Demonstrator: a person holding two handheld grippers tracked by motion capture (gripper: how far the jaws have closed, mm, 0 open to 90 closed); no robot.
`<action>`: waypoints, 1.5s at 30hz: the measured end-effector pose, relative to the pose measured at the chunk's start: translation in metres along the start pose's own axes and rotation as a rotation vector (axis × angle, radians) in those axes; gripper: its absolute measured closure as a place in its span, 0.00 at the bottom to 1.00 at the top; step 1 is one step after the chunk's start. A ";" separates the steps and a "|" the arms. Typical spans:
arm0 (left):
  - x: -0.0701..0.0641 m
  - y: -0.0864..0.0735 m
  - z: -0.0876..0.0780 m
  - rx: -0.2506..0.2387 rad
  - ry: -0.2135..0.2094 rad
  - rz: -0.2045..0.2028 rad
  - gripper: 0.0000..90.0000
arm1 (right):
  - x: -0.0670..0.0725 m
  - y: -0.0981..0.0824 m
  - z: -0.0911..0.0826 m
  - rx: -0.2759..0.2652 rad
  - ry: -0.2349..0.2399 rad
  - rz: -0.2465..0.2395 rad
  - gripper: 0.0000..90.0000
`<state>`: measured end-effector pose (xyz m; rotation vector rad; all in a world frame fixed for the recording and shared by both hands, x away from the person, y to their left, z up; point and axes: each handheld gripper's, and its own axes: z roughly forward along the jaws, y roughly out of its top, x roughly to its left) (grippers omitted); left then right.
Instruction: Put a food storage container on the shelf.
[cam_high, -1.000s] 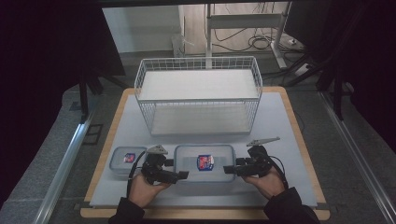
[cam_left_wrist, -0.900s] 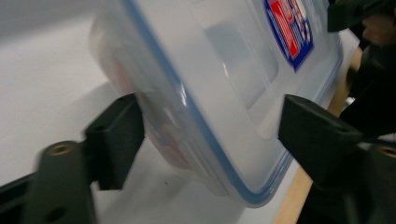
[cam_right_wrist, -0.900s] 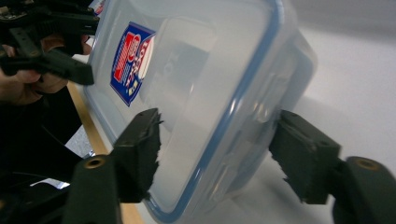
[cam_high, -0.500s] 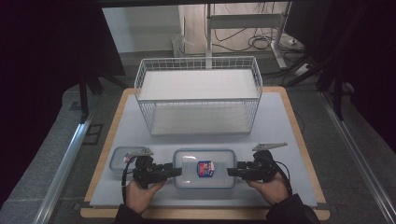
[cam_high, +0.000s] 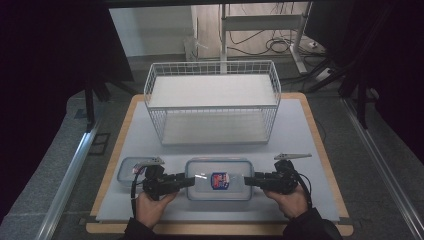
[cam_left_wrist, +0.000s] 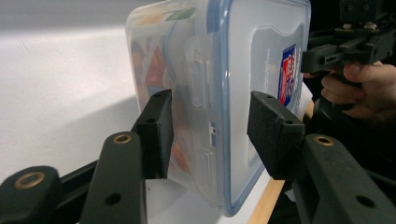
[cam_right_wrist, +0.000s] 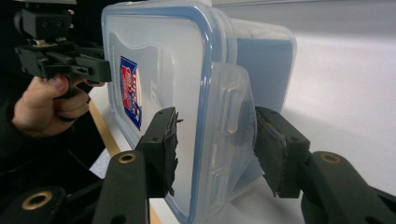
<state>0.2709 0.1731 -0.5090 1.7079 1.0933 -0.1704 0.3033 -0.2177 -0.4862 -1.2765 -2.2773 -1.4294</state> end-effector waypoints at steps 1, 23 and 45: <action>0.000 0.001 0.000 -0.001 0.001 0.001 0.58 | 0.000 0.000 0.000 -0.003 -0.003 0.000 0.56; -0.023 0.062 -0.022 -0.040 0.021 0.096 0.58 | 0.017 0.053 -0.021 -0.073 0.002 -0.087 0.56; -0.030 0.132 -0.042 -0.081 0.034 0.128 0.58 | 0.029 0.118 -0.032 -0.144 0.011 -0.123 0.56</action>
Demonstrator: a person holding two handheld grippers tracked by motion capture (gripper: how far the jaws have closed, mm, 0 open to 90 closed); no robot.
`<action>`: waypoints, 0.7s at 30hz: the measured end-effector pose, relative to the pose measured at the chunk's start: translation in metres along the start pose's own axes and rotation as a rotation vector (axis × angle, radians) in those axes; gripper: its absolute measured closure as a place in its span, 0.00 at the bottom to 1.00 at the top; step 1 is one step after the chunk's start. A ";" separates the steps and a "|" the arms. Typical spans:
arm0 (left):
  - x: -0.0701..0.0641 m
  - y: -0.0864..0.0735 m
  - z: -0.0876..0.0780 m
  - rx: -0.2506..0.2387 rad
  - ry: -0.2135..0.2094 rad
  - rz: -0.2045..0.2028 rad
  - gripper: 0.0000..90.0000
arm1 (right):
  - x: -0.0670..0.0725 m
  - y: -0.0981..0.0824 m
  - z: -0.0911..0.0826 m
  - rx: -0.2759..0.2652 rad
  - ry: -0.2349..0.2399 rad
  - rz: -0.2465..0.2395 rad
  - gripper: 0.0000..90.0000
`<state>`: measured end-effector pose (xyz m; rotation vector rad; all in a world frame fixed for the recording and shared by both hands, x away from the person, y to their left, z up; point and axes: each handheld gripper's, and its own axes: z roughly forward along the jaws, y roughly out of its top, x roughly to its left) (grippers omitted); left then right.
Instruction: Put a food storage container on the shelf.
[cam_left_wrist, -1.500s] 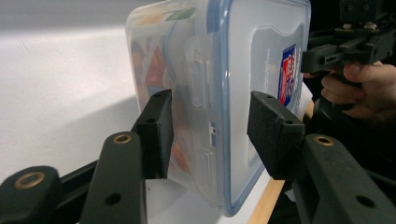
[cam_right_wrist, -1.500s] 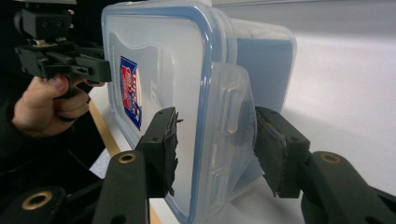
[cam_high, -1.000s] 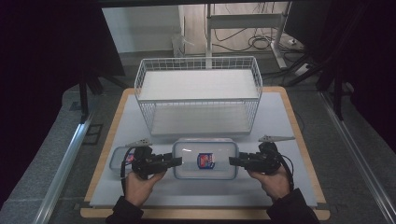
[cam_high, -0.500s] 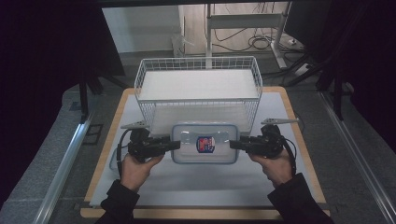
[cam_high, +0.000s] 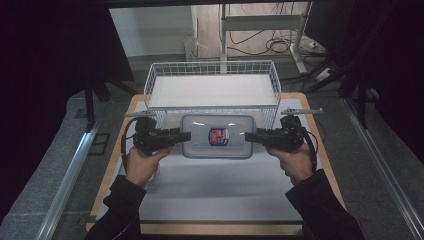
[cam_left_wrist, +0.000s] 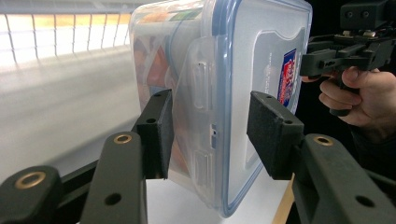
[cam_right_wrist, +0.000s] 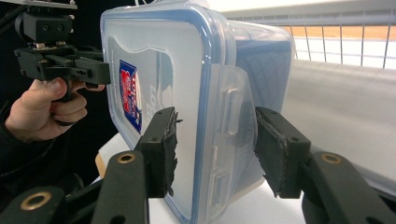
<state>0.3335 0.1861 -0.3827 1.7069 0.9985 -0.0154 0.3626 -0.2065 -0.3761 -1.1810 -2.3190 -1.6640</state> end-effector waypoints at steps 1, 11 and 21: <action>0.001 0.003 -0.001 0.000 0.001 0.004 0.58 | -0.001 0.003 0.001 0.000 0.002 0.001 0.56; 0.005 0.038 -0.010 -0.032 0.003 0.018 0.58 | 0.001 0.038 0.004 -0.022 0.008 -0.017 0.56; 0.019 0.066 -0.009 -0.061 -0.016 -0.003 0.58 | -0.003 0.070 0.008 -0.047 0.009 -0.018 0.57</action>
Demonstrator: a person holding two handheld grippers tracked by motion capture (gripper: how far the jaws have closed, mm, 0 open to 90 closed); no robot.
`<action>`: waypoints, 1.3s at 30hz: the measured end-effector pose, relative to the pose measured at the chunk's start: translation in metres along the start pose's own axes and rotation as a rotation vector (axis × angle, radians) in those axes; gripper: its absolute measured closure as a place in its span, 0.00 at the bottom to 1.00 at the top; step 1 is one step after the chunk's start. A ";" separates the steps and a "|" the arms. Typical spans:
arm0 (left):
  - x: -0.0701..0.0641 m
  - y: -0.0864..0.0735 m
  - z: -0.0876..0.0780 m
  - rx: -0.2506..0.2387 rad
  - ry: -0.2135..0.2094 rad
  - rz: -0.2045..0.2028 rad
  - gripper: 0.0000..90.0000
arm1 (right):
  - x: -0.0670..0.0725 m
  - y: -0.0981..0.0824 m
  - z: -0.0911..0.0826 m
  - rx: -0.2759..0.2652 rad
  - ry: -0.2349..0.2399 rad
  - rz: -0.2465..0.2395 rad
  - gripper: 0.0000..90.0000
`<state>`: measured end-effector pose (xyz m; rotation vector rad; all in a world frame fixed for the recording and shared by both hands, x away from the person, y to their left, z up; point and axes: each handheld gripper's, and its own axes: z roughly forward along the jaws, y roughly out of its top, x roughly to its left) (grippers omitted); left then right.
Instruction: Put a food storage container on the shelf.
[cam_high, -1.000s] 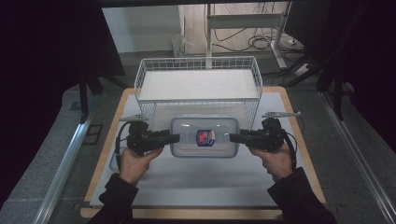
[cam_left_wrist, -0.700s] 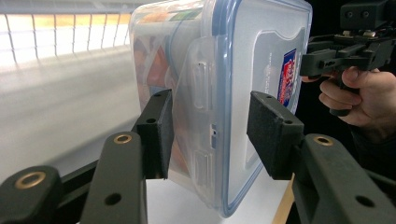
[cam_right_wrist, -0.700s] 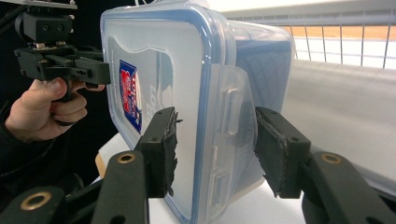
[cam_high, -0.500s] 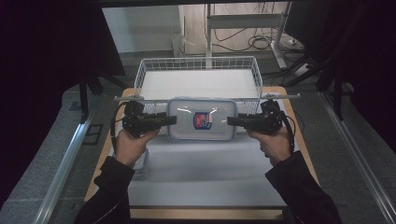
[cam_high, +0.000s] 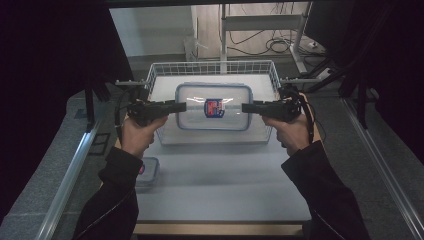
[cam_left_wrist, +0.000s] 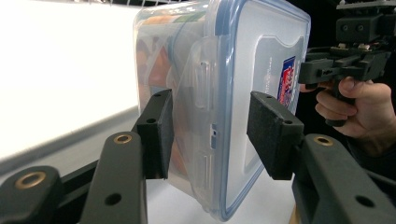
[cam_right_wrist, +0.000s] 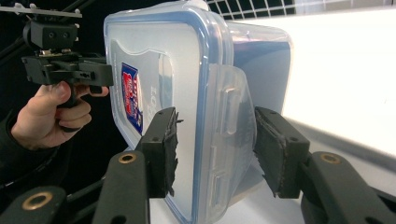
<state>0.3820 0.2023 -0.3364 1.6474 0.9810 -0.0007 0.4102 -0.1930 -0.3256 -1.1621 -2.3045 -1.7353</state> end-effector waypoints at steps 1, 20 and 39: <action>0.002 0.002 0.000 -0.001 -0.001 -0.006 0.58 | -0.001 0.003 0.001 -0.001 -0.001 0.001 0.57; 0.020 0.050 0.012 -0.024 0.002 -0.046 0.58 | -0.024 0.050 0.013 -0.034 0.012 0.071 0.57; 0.041 0.055 0.024 -0.022 0.017 -0.110 0.58 | -0.048 0.066 0.032 -0.038 0.013 0.142 0.56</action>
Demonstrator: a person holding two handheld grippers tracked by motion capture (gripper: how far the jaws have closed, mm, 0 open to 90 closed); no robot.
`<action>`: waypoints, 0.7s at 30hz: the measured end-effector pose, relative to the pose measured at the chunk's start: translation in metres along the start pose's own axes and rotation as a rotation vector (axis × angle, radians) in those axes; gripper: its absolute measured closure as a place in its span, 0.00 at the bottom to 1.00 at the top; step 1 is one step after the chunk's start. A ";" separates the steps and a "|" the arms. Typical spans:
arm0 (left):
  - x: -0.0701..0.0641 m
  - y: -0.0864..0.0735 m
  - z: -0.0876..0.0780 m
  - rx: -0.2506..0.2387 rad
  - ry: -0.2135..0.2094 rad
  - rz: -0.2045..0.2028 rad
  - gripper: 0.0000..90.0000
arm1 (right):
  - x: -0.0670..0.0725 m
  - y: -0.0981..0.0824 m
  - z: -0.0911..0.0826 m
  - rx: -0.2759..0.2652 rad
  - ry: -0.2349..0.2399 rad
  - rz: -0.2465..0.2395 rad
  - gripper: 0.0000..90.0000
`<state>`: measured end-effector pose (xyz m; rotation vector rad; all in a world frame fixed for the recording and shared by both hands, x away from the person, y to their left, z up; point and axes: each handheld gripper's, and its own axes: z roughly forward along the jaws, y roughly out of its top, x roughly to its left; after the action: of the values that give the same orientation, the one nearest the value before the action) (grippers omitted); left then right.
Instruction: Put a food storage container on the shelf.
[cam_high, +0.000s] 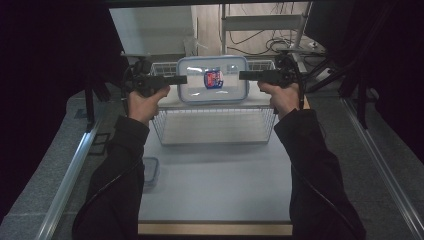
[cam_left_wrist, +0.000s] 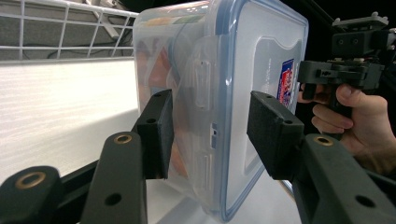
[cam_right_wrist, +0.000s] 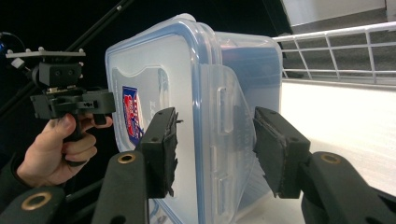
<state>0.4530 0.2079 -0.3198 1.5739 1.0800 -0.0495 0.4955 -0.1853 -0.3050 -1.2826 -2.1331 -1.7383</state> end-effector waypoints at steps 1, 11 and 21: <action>0.000 0.000 0.000 0.000 0.000 0.000 0.58 | 0.000 0.000 0.000 0.000 0.000 0.001 0.56; 0.004 0.000 0.002 -0.008 0.001 0.018 0.56 | -0.002 -0.001 0.004 -0.028 -0.018 -0.032 0.53; 0.005 0.000 0.004 -0.018 0.009 0.013 0.55 | -0.002 -0.003 0.006 -0.050 -0.036 -0.070 0.52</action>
<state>0.4583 0.2079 -0.3237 1.5658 1.0740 -0.0239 0.4971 -0.1811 -0.3107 -1.2761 -2.1930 -1.8206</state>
